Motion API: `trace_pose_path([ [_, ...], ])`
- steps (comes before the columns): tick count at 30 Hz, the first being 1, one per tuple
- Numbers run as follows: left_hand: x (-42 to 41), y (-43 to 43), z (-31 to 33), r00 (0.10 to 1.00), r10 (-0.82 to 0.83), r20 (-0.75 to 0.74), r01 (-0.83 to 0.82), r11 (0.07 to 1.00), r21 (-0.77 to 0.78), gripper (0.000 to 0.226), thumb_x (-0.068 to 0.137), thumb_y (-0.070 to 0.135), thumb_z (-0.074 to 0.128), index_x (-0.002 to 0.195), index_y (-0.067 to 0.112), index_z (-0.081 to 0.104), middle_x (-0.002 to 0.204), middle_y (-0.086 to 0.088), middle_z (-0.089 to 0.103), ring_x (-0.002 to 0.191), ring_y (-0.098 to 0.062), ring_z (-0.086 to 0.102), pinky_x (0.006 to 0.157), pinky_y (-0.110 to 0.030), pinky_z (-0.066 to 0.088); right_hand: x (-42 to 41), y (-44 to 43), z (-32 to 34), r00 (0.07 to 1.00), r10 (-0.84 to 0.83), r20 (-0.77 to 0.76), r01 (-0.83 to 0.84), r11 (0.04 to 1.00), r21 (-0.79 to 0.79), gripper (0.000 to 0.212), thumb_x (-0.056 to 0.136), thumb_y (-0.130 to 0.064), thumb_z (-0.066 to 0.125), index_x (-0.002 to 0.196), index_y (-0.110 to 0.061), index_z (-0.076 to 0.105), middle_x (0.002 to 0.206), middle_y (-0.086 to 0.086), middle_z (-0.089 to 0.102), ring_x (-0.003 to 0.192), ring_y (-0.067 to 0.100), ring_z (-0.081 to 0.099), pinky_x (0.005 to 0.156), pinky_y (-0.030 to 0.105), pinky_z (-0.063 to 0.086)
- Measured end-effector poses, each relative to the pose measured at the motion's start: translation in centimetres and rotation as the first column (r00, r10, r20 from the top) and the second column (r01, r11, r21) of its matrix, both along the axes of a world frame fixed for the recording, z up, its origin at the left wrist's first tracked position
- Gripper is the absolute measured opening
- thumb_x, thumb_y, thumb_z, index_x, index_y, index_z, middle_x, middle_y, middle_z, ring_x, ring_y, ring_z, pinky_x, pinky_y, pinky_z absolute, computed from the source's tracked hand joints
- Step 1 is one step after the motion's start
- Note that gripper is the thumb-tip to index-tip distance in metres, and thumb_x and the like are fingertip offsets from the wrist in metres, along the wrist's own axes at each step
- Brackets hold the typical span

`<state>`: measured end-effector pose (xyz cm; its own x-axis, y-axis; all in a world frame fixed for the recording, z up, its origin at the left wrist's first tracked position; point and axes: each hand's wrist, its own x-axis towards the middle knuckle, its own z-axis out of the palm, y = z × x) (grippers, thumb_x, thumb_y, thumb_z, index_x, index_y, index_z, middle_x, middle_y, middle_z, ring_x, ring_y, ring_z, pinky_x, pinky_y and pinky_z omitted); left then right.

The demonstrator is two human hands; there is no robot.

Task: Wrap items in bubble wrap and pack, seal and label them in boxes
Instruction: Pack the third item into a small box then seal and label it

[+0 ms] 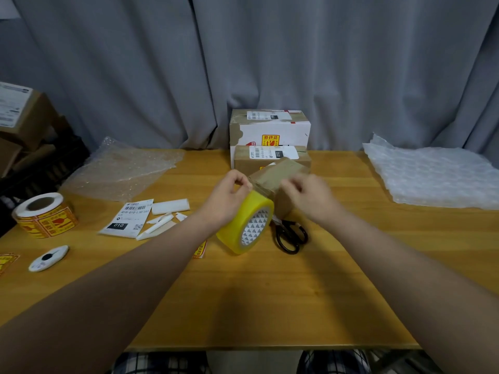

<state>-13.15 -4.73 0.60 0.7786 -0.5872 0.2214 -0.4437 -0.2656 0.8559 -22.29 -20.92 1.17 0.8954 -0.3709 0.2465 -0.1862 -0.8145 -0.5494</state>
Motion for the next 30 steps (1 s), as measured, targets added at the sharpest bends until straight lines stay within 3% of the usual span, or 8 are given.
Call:
trace_pose_path([
  [4, -0.3, -0.2, -0.3, 0.999, 0.032, 0.042, -0.031, 0.999, -0.037, 0.005, 0.096, 0.019, 0.051, 0.093, 0.014, 0.051, 0.090, 0.007, 0.052, 0.081, -0.008, 0.049, 0.067, -0.010, 0.038, 0.0, 2.8, 1.6, 0.990, 0.139, 0.021, -0.135, 0.895, 0.425, 0.027, 0.086, -0.046, 0.063, 0.081, -0.020, 0.066, 0.079, -0.005, 0.064, 0.078, 0.012, 0.061, 0.074, 0.029, 0.051],
  [7, -0.9, -0.1, -0.3, 1.000, 0.020, 0.011, -0.020, 0.999, -0.036, 0.003, 0.094, 0.019, 0.054, 0.096, 0.017, 0.053, 0.091, 0.008, 0.055, 0.076, -0.012, 0.050, 0.057, -0.010, 0.038, 0.9, 3.0, 0.9, 0.996, 0.075, 0.048, -0.088, 0.909, 0.408, 0.013, 0.085, -0.024, 0.072, 0.075, -0.018, 0.065, 0.075, -0.006, 0.063, 0.076, 0.010, 0.058, 0.073, 0.027, 0.048],
  [11, -1.4, 0.6, 0.1, 0.979, -0.074, -0.189, 0.067, 0.997, -0.043, 0.029, 0.091, 0.021, 0.061, 0.116, 0.016, 0.050, 0.109, -0.001, 0.057, 0.092, -0.013, 0.060, 0.080, -0.027, 0.049, 1.1, 3.7, 1.1, 0.995, 0.018, 0.094, -0.032, 0.988, 0.152, 0.021, 0.089, -0.020, 0.066, 0.071, -0.022, 0.056, 0.069, -0.012, 0.054, 0.068, 0.006, 0.051, 0.066, 0.025, 0.040],
  [15, -1.4, 0.9, 0.4, 0.998, -0.013, -0.060, 0.015, 0.999, 0.037, 0.030, 0.092, 0.024, 0.059, 0.120, 0.013, 0.053, 0.114, 0.002, 0.057, 0.107, -0.012, 0.053, 0.086, -0.024, 0.042, 1.1, 4.7, 2.5, 0.987, 0.093, 0.131, -0.090, 0.995, -0.029, 0.019, 0.090, -0.018, 0.063, 0.073, -0.021, 0.054, 0.073, -0.013, 0.052, 0.075, 0.010, 0.051, 0.067, 0.027, 0.042],
  [19, -1.3, 0.9, 0.4, 0.999, -0.009, -0.034, 0.011, 0.997, 0.076, 0.020, 0.092, 0.031, 0.058, 0.105, 0.016, 0.058, 0.103, 0.002, 0.060, 0.096, -0.014, 0.056, 0.082, -0.029, 0.045, 1.0, 4.1, 2.6, 0.991, 0.068, 0.114, -0.082, 0.989, 0.122, 0.024, 0.088, -0.014, 0.066, 0.070, -0.024, 0.053, 0.078, -0.006, 0.060, 0.074, 0.012, 0.058, 0.074, 0.033, 0.053],
  [21, -1.3, 0.9, 0.1, 0.997, 0.002, -0.079, 0.000, 1.000, 0.019, 0.016, 0.093, 0.033, 0.056, 0.096, 0.017, 0.059, 0.098, 0.000, 0.063, 0.093, -0.017, 0.059, 0.082, -0.034, 0.048, 0.9, 4.0, 2.3, 0.992, 0.057, 0.114, -0.075, 0.985, 0.157, 0.011, 0.086, -0.014, 0.069, 0.085, -0.020, 0.060, 0.078, -0.002, 0.061, 0.076, 0.014, 0.060, 0.079, 0.037, 0.055],
  [24, -1.6, 1.0, 0.0, 0.989, 0.030, -0.144, -0.042, 0.996, -0.079, 0.025, 0.096, 0.036, 0.051, 0.083, 0.016, 0.059, 0.076, 0.002, 0.058, 0.072, -0.014, 0.053, 0.069, -0.031, 0.042, 0.7, 4.0, 2.0, 0.988, 0.041, 0.149, -0.093, 0.928, 0.360, 0.064, 0.083, -0.012, 0.073, 0.137, -0.021, 0.039, 0.078, 0.008, 0.066, 0.078, 0.018, 0.064, 0.080, 0.031, 0.053],
  [30, -1.7, 0.5, 0.1, 0.979, 0.073, -0.192, -0.090, 0.992, -0.083, 0.027, 0.096, 0.036, 0.049, 0.083, 0.012, 0.056, 0.072, -0.005, 0.050, 0.067, -0.018, 0.046, 0.064, -0.033, 0.037, 0.4, 4.7, 1.4, 0.963, 0.040, 0.266, -0.141, 0.916, 0.375, 0.021, 0.084, -0.008, 0.070, 0.081, -0.026, 0.061, 0.071, 0.001, 0.058, 0.070, 0.013, 0.055, 0.076, 0.039, 0.052],
])
